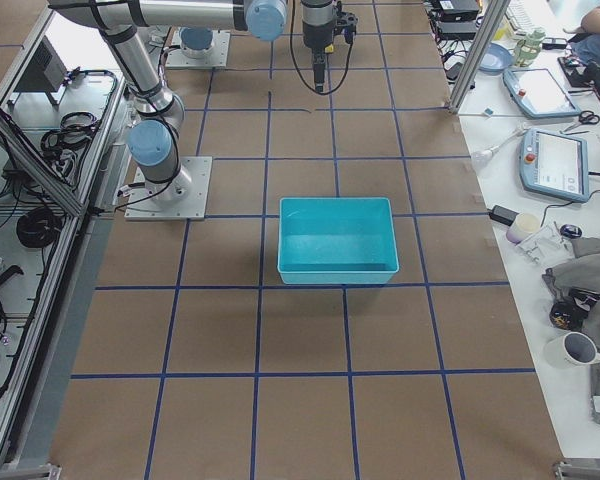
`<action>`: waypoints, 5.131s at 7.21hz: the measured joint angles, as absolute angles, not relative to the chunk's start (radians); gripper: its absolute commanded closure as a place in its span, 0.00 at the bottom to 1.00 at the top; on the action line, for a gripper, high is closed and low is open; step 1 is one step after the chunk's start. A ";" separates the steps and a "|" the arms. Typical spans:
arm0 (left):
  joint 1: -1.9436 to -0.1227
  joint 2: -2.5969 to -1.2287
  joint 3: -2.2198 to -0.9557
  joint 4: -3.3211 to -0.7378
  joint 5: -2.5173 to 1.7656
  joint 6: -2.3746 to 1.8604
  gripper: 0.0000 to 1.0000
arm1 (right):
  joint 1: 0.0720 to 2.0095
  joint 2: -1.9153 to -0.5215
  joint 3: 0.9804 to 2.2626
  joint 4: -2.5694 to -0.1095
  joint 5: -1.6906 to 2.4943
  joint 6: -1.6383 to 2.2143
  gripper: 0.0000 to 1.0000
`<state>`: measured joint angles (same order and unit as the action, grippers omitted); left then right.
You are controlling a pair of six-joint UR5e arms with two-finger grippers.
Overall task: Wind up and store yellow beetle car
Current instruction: 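Close the left gripper on the yellow car and drag it, then push the yellow car toward the right arm with the left gripper, then raise the left gripper back while the right gripper moves toward the car, then lower the right gripper onto the yellow car and grasp it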
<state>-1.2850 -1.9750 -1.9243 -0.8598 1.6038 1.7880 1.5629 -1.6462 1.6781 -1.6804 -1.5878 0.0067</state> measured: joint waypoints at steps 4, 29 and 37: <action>-1.239 -1.975 -1.926 -0.863 1.605 1.795 0.65 | 1.563 -1.645 1.678 -1.680 -1.589 0.007 0.00; -1.490 -1.762 -1.574 -1.347 1.572 0.629 0.00 | 1.521 -1.516 1.676 -1.799 -1.583 -0.323 0.00; -1.511 -1.583 -1.459 -1.594 1.539 -0.013 0.00 | 1.635 -1.154 1.675 -2.172 -1.560 -1.449 0.00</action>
<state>-1.5107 -1.5831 -1.4590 -1.5936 1.5387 -0.0133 1.6350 -1.1544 1.6755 -2.1720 -1.5600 -1.4489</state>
